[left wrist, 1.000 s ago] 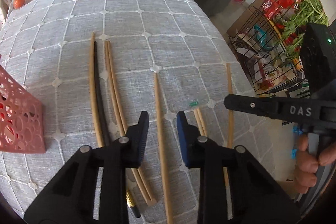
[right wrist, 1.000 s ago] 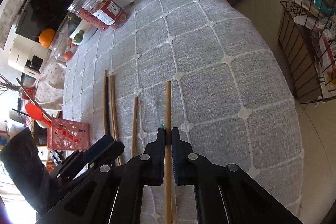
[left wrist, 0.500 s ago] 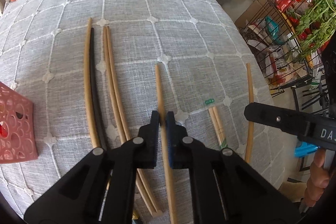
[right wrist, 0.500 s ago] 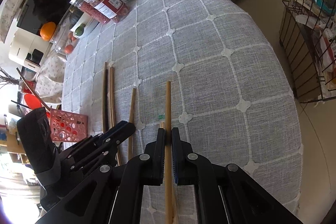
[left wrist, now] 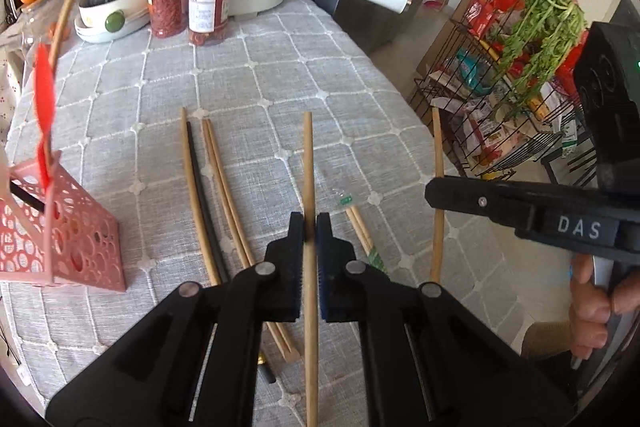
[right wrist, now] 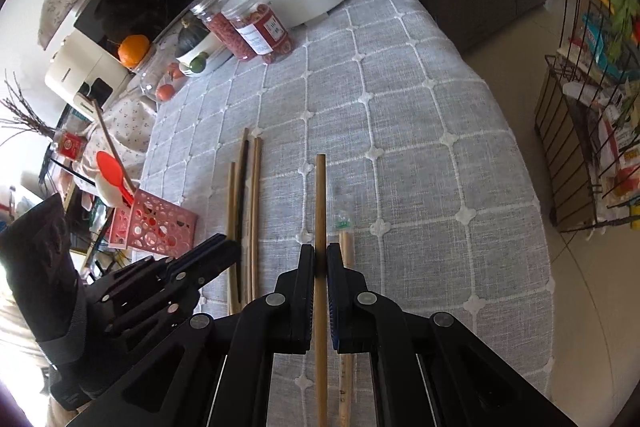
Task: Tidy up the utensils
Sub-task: 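Grasp a wooden chopstick with the right tool while the left tool grasps another, lift, then carry both wooden chopsticks into the pink basket and open both tools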
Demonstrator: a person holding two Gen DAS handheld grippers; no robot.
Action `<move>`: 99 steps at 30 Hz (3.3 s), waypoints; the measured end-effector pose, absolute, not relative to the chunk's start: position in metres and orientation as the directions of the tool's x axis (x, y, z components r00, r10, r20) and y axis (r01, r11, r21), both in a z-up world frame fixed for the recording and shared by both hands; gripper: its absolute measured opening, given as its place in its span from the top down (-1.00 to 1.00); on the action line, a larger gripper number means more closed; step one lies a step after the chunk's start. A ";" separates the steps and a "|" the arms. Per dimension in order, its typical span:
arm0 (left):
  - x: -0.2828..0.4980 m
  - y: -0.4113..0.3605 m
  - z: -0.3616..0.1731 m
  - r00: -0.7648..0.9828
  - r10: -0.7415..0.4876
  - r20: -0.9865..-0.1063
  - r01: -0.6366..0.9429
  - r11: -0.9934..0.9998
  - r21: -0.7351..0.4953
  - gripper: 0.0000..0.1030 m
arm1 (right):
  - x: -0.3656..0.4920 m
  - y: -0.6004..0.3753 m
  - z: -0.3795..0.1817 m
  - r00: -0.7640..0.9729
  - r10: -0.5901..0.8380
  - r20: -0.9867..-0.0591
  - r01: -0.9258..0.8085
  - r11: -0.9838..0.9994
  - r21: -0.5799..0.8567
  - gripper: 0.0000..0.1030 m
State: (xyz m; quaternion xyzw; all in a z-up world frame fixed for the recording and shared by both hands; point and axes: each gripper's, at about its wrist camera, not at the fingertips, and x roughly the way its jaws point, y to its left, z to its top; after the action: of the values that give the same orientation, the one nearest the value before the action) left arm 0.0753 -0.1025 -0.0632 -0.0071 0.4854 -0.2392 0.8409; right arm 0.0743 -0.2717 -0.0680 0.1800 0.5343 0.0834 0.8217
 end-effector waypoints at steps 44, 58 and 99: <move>0.018 0.076 0.075 0.895 -0.231 -0.382 0.133 0.955 -0.266 0.87 | 0.032 -0.193 0.070 0.752 0.437 -0.493 -0.251 0.882 0.398 0.88; 0.065 0.089 0.020 0.805 -0.197 -0.559 0.031 0.956 -0.292 0.87 | 0.035 -0.180 0.069 0.738 0.474 -0.480 -0.279 0.862 0.423 0.88; 0.060 0.103 -0.018 0.671 -0.152 -0.726 0.000 0.979 -0.205 -0.52 | 0.105 -0.098 -0.008 0.618 0.493 -0.612 -0.243 0.861 0.448 0.86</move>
State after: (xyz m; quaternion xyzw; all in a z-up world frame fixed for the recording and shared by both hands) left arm 0.0599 0.1028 -0.0185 -0.0940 0.4037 -0.0417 0.9091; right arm 0.1050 -0.0980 -0.0075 0.1629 0.3843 0.2079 0.8846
